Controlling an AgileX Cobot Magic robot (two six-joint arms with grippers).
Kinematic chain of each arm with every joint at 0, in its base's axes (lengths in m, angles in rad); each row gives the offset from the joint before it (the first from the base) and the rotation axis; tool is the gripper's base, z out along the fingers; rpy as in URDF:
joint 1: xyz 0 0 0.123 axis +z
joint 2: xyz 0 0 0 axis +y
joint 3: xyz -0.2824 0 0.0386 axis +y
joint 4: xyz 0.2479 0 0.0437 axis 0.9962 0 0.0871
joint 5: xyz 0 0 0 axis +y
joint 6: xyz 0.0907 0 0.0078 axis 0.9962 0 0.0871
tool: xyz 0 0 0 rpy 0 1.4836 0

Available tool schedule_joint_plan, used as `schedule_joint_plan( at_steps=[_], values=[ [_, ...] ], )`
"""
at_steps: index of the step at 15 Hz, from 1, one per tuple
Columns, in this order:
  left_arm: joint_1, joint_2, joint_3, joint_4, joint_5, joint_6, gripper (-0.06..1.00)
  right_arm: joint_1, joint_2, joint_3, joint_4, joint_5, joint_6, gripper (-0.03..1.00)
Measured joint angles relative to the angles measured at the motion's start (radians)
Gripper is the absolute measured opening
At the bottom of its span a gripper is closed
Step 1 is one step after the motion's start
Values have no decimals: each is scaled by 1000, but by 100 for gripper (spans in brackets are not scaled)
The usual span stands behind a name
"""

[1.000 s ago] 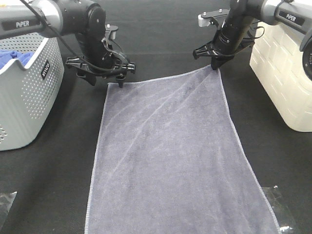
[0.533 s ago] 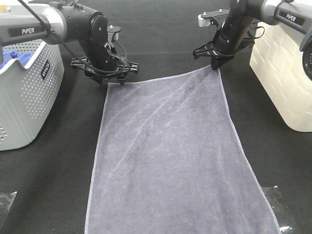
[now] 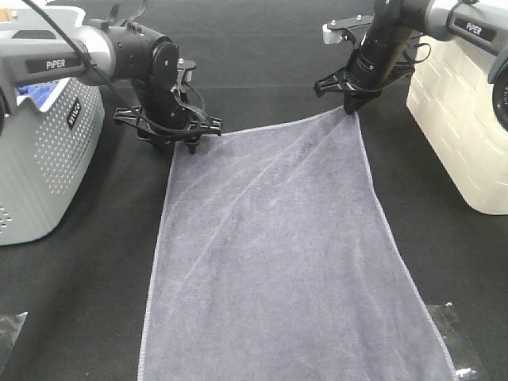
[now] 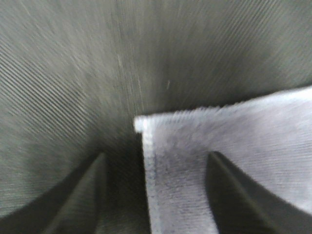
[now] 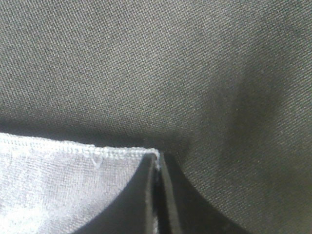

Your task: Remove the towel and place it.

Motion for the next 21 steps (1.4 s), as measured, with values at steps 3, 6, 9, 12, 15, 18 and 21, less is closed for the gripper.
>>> schedule_joint_plan(
  at_steps=[3,6,9,12,15,18,21],
  values=[
    [-1,2,-2,1,-6,-2,34,0,0,0,0,1,0,0],
    [-1,3,-2,42,-13,-2,4,0,0,0,0,1,0,0],
    [-1,4,-2,78,-33,16,0,0,0,0,-5,1,0,0],
    [-1,1,-2,97,-94,18,0,0,0,0,-26,-11,0,0],
    [0,-3,-48,156,-142,21,0,0,0,0,-36,-70,0,0],
    [35,-4,-123,178,-198,21,0,0,0,0,-68,-178,0,0],
    [63,-4,-128,175,-290,21,0,0,0,0,-98,-289,0,0]
  ],
)
